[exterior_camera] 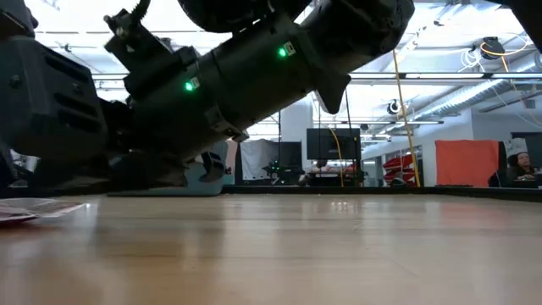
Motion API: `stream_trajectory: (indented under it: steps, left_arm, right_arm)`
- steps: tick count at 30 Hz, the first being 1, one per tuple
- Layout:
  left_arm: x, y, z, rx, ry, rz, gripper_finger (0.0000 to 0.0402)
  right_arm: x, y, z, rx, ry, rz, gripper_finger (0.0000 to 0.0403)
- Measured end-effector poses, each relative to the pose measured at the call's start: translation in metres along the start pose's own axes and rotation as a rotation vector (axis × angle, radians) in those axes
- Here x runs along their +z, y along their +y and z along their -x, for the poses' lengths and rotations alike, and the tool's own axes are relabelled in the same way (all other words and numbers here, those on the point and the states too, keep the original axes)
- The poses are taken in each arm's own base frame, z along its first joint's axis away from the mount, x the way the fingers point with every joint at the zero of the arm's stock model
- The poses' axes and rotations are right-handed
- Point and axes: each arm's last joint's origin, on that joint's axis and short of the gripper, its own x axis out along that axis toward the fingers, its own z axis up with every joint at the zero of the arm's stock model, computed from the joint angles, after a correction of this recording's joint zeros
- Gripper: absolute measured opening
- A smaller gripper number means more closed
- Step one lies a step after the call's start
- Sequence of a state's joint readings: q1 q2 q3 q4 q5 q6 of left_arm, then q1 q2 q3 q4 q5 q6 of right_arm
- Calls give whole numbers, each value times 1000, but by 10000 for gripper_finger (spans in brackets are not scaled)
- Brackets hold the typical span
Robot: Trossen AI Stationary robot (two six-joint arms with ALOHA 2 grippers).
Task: Sort popcorn bags into baskets
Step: Put the red popcorn bag into the blue bin
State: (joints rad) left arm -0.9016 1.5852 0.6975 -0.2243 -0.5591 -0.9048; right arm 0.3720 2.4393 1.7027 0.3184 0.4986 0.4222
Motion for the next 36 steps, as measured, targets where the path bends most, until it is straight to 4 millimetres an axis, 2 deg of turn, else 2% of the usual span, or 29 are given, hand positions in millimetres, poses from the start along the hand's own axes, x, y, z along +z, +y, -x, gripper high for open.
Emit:
stream_trajectory:
  steps: [5, 12, 18, 22, 29, 36]
  left_arm:
    - [-3, 0, 2, 3, 10, -23, 108]
    - [-7, -1, 5, 6, 21, -45, 108]
    - [-6, -2, 5, 10, 6, -43, 108]
    - [-5, -2, 5, 16, -11, -39, 108]
    - [-3, -3, 5, 22, -55, -27, 108]
    - [-2, -5, 5, 11, -65, 3, 108]
  right_arm:
    - [4, 2, 0, 17, -29, 14, 222]
    - [4, -9, -8, 35, -7, 16, 222]
    - [-17, -17, -23, 67, 22, -41, 214]
    - [-24, -19, -26, 56, 32, -39, 167]
    - [-24, -20, -27, 82, 22, 12, 20]
    - [-21, -16, -24, 106, 26, 68, 4]
